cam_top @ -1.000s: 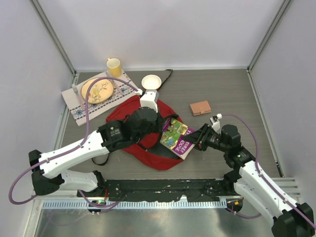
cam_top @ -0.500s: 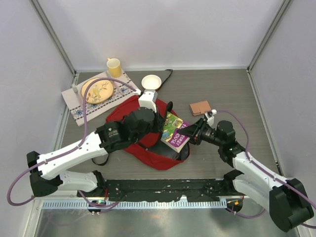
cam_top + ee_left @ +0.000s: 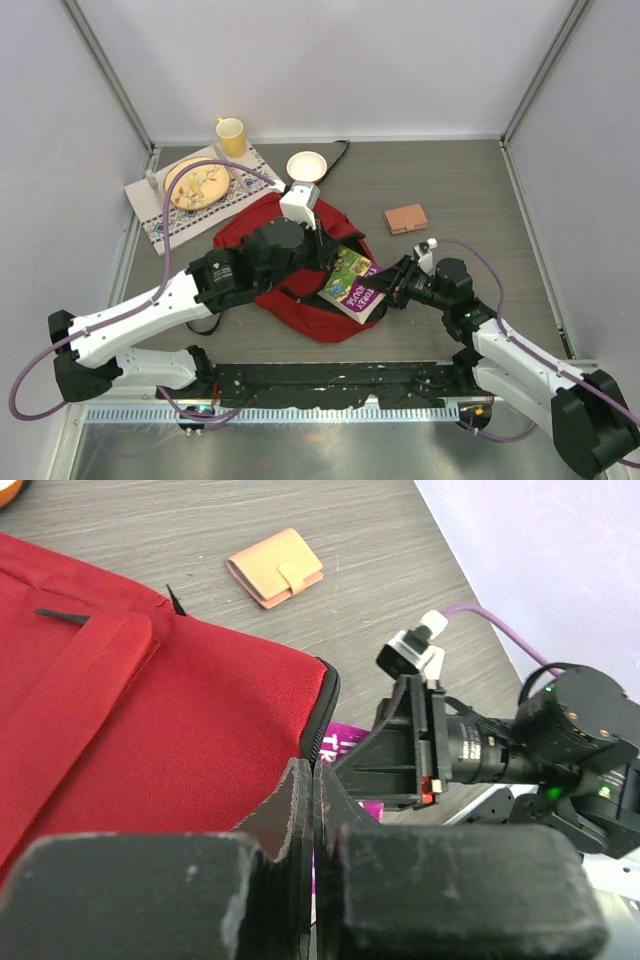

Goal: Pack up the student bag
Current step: Place the book in the student bag, then zip the student bag at the center of the board.

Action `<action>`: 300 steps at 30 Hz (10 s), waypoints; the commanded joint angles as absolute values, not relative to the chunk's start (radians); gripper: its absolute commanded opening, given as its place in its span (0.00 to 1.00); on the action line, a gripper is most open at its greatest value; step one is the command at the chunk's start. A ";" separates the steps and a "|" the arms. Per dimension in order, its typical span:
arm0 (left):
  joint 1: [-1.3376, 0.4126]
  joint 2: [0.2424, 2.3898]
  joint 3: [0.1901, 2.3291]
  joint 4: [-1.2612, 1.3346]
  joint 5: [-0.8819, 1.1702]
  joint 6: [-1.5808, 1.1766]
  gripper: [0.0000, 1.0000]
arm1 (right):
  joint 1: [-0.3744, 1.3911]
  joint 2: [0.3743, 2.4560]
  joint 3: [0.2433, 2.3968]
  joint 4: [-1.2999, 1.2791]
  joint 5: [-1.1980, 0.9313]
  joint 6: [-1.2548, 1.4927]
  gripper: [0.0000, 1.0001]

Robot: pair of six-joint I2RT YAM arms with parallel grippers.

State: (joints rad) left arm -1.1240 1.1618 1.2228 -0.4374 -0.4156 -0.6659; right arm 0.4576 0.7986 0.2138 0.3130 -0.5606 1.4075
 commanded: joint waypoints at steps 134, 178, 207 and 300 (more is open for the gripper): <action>-1.163 1.281 0.940 -0.081 -0.132 -0.903 0.39 | 0.870 0.660 0.522 -0.512 0.555 0.997 0.02; -1.161 0.666 0.589 -0.698 -0.563 -1.230 0.89 | 0.870 0.934 0.586 -0.321 0.259 0.870 0.68; -1.092 0.807 0.531 -0.453 -0.540 -1.201 0.95 | 0.870 0.690 0.641 -0.549 0.419 0.905 0.69; -1.008 1.212 0.765 -0.080 -0.196 -1.138 0.00 | 1.347 1.023 0.764 -0.378 0.463 0.703 0.46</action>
